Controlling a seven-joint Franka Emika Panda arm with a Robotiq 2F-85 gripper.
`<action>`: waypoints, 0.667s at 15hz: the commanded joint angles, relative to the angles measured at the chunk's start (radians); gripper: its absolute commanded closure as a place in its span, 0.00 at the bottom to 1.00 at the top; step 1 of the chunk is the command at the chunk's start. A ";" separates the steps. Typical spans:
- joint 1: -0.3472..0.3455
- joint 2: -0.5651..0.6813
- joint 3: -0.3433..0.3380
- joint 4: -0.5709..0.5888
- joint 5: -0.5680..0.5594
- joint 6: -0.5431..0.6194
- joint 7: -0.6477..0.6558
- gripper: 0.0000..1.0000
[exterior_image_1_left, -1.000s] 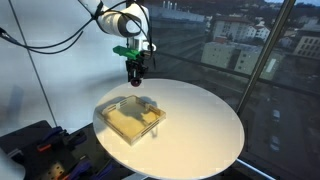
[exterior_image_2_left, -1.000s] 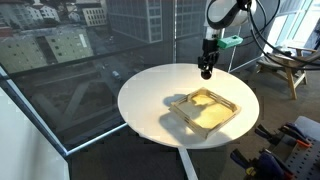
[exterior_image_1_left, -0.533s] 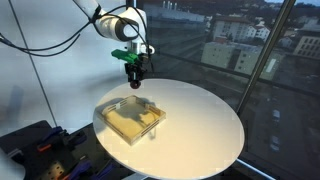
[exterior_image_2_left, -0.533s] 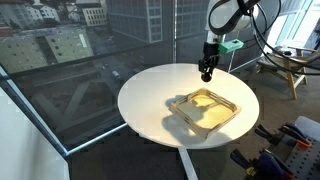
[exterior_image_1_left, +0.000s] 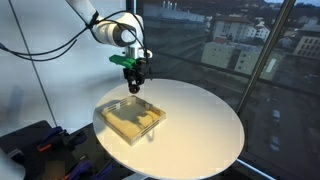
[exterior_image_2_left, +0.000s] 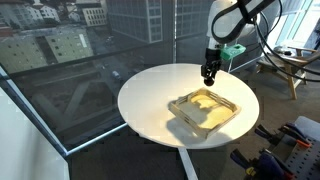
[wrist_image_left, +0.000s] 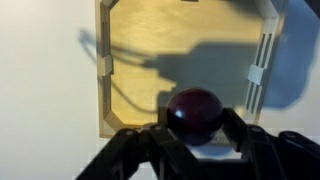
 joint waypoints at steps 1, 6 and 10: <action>0.009 -0.015 -0.009 -0.035 -0.047 0.024 0.046 0.67; 0.007 -0.004 -0.008 -0.058 -0.051 0.044 0.058 0.67; 0.009 0.012 -0.012 -0.068 -0.056 0.080 0.075 0.67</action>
